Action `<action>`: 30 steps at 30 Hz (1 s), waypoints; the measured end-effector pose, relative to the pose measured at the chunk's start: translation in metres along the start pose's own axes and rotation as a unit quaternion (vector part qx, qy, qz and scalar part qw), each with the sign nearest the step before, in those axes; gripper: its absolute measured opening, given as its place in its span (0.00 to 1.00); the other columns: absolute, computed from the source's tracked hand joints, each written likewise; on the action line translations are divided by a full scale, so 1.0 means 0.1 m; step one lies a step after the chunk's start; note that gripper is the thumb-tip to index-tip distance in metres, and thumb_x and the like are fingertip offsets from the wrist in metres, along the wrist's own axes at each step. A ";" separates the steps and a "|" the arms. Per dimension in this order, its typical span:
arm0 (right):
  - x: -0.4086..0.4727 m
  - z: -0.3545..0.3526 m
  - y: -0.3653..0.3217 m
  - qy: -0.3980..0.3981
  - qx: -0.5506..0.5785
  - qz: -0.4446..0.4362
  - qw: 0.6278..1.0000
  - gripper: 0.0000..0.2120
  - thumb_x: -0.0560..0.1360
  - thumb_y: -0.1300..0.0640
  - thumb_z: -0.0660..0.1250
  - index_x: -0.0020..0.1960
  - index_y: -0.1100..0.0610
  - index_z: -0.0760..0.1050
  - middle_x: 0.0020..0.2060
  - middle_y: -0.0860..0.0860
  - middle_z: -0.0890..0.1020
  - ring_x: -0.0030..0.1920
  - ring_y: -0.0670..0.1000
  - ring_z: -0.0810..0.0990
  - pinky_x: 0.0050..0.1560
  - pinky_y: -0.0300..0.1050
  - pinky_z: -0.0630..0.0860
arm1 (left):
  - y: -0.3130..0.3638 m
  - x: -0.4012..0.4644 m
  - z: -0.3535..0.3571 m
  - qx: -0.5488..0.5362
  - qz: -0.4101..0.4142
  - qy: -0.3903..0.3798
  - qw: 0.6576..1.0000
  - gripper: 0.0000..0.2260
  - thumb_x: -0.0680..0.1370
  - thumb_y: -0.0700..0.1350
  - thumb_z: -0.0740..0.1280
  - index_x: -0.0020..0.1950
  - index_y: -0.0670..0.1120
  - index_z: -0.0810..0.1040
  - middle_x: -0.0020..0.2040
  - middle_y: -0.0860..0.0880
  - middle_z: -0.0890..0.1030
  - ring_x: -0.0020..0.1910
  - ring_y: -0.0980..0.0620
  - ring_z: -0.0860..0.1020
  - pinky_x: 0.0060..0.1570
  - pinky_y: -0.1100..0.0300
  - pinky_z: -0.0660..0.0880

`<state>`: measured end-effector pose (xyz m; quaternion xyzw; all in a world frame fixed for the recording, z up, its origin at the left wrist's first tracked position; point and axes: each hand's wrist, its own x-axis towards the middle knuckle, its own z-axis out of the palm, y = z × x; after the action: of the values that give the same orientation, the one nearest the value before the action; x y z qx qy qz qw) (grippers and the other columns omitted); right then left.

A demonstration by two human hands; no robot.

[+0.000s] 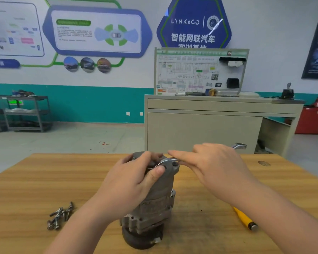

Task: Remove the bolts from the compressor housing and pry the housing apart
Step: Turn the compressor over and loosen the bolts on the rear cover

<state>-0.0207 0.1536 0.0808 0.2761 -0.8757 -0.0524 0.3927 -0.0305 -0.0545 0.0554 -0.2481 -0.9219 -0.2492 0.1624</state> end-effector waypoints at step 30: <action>-0.13 0.07 -0.25 0.039 -0.080 0.179 0.980 0.27 0.79 0.44 0.54 0.25 0.54 0.70 0.18 0.50 0.68 0.19 0.55 0.69 0.26 0.37 0.53 | -0.21 -0.01 0.05 0.105 -0.037 -0.049 0.993 0.32 0.70 0.75 0.56 0.74 0.72 0.57 0.80 0.54 0.57 0.79 0.44 0.50 0.75 0.45 0.55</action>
<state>-0.0080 0.1385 0.0595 0.0845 -0.8879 -0.0403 0.4505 -0.0422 -0.0682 0.0430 -0.2072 -0.9583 -0.1450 0.1331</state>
